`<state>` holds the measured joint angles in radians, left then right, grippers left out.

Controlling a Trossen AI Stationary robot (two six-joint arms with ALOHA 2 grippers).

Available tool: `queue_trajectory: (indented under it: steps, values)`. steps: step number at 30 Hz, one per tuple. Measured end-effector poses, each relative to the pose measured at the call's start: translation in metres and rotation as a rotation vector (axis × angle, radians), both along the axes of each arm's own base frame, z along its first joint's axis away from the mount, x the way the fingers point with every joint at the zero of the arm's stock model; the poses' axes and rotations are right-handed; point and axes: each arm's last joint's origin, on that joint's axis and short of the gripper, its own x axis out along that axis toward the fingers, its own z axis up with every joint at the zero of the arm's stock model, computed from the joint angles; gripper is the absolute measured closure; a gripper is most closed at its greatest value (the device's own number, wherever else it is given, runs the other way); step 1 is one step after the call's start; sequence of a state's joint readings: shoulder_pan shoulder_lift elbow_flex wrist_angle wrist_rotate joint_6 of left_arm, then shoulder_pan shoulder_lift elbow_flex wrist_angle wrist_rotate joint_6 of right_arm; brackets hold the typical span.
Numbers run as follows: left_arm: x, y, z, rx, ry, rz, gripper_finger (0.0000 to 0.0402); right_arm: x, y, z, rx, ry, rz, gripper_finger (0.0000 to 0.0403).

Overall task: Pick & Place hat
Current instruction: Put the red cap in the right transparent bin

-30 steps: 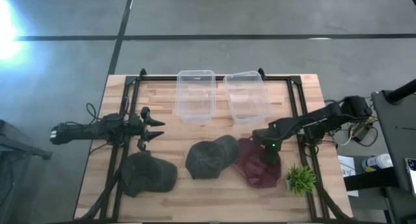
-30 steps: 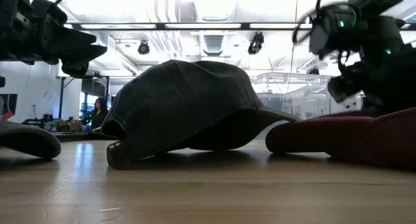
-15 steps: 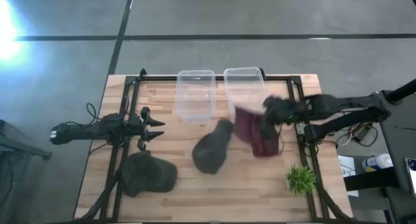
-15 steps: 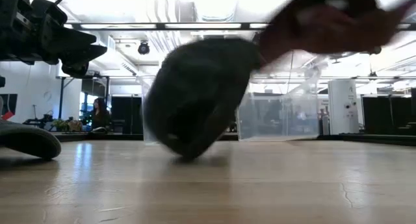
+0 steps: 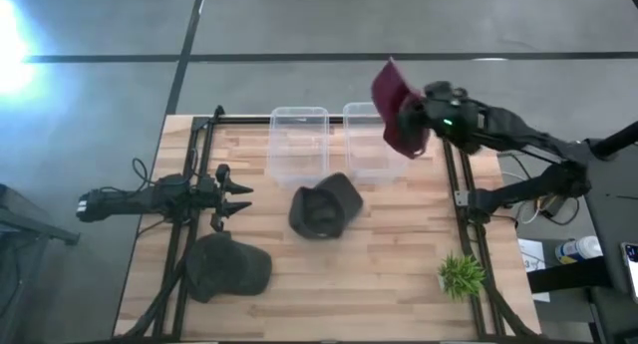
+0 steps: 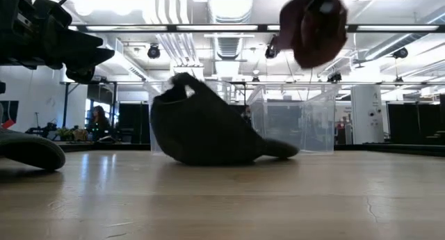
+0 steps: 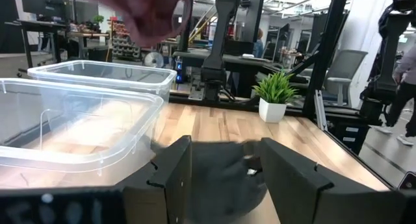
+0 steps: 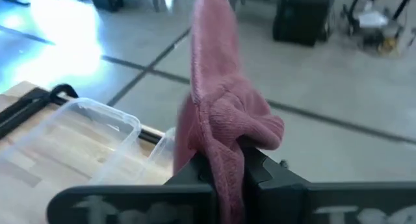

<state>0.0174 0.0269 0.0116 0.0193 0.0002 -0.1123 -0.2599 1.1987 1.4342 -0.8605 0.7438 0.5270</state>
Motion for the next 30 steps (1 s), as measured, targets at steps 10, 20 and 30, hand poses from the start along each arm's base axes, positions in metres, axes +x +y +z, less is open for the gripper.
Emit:
queue_trajectory:
  steps: [10,20,30]
  values:
    - [0.000,0.000,0.000,0.000,0.001,0.000,0.0225,0.069,-0.051,-0.088,0.250,0.230,0.004,0.0394]
    - [0.000,0.000,0.000,0.000,0.001,-0.001,0.0225,0.069,-0.031,-0.113,0.356,0.393,-0.123,0.0394]
    - [0.000,0.000,0.001,0.058,-0.014,0.001,0.0225,0.073,-0.024,-0.099,0.345,0.261,-0.079,0.0381]
